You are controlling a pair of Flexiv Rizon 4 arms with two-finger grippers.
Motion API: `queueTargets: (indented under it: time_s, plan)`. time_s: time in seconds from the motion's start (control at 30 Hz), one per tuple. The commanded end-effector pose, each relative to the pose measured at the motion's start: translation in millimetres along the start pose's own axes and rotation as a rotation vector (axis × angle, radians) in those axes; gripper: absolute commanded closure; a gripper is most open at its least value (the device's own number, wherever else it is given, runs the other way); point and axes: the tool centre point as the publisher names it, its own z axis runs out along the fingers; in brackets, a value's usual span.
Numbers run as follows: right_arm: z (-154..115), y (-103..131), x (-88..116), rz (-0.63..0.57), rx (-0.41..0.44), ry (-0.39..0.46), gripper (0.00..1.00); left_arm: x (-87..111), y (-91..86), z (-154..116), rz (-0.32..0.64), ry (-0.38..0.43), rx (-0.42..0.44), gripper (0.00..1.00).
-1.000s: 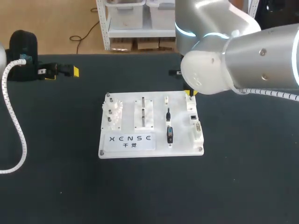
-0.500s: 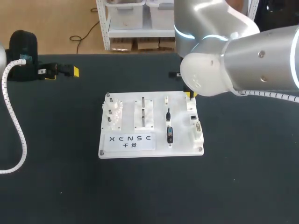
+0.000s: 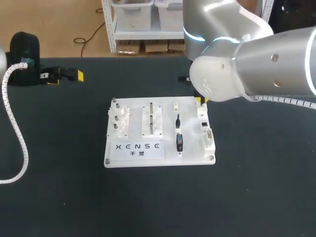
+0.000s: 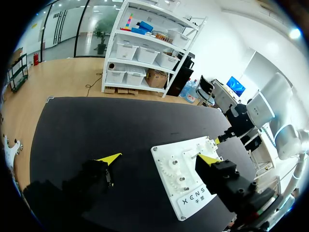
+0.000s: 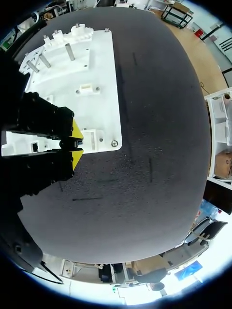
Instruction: Insert the USB connector, Ethernet cable, and multi-pin plug into their matching sockets one by one.
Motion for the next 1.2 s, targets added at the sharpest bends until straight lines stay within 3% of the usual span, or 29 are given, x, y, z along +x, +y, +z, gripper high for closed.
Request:
queueTargets:
  time_s: [0.03,1.2]
  plan:
    - [5,2,-2,0.001,0.002,-0.001,1.0,0.0,0.0,0,0.0,0.0,0.0,0.0]
    - [21,-1,5,-0.023,0.021,0.017,1.0,0.0,0.0,0,0.0,0.0,0.0,0.0]
